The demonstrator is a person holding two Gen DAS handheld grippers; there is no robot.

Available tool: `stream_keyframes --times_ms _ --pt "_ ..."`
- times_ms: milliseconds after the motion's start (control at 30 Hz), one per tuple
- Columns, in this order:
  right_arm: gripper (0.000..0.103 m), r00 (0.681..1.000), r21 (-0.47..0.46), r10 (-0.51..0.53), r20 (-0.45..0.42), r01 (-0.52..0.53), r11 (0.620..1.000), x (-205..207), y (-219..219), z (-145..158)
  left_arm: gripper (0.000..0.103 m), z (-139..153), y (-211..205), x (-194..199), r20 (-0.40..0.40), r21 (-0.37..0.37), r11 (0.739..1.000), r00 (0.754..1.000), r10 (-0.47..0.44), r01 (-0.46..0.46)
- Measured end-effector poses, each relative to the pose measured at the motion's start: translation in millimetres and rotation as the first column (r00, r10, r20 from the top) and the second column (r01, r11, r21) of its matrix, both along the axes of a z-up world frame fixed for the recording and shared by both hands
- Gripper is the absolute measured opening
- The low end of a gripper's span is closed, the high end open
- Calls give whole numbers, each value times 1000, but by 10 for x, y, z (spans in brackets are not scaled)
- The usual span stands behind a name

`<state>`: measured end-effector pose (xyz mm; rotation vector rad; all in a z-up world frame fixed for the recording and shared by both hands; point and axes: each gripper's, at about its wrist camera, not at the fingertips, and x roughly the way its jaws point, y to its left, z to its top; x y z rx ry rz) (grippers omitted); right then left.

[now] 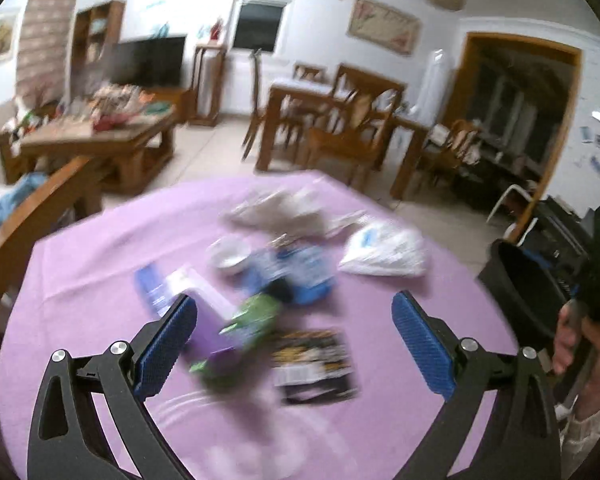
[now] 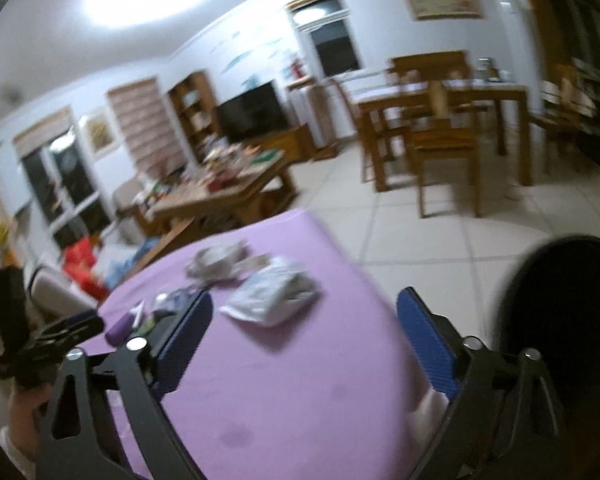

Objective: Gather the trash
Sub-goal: 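Grasp the purple spray bottle with the left gripper while the right grasps the white tissue, then carry the purple bottle and white tissue to the bin and release both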

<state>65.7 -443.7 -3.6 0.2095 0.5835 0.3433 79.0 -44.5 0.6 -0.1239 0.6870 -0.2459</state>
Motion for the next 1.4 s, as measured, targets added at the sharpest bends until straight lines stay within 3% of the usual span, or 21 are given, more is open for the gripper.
stream_keyframes --times_ms 33,67,133,300,367,467,567,767,800,900,967,1000,1200,1400 --pt "82 999 -13 32 -10 -32 999 69 168 5 90 -65 83 65 -35 2 1000 999 6 -6" --pt "73 998 -30 60 -23 -61 998 153 309 7 80 -108 137 101 -55 2 1000 998 4 -4" --pt "64 992 -96 112 -49 -117 989 360 689 39 75 -202 171 179 -100 6 1000 995 -10 10" --pt "63 970 -205 230 -83 -243 948 786 1412 28 59 -368 303 352 -159 -15 1000 987 -8 5" --pt "63 960 -250 264 -92 -279 927 917 1602 4 50 -442 392 391 -179 -44 999 984 -13 5" --pt "63 946 -308 299 -122 -323 895 1245 1943 -50 46 -471 516 395 -182 -103 995 983 -26 7" --pt "63 938 -325 307 -162 -344 881 1582 2134 -160 40 -494 623 388 -186 -156 988 982 -22 -8" --pt "63 907 -342 288 -308 -388 856 2173 2489 -524 30 -513 707 381 -191 -165 986 982 6 -38" --pt "59 899 -344 289 -330 -399 850 2223 2533 -578 27 -513 706 385 -191 -162 986 982 9 -41" --pt "39 888 -348 306 -343 -423 837 2206 2605 -654 26 -519 729 392 -193 -166 985 981 13 -45" --pt "18 884 -344 313 -349 -431 834 2179 2633 -650 26 -514 712 395 -193 -164 985 981 13 -45" --pt "15 887 -343 314 -337 -427 837 2148 2616 -614 25 -518 720 403 -193 -166 985 981 13 -46" --pt "12 910 -166 341 -235 -383 909 1755 2127 -209 25 -523 728 433 -194 -170 984 981 12 -46" --pt "12 918 -3 370 -142 -374 927 948 1528 129 27 -475 566 536 -180 -61 998 984 2 -13"
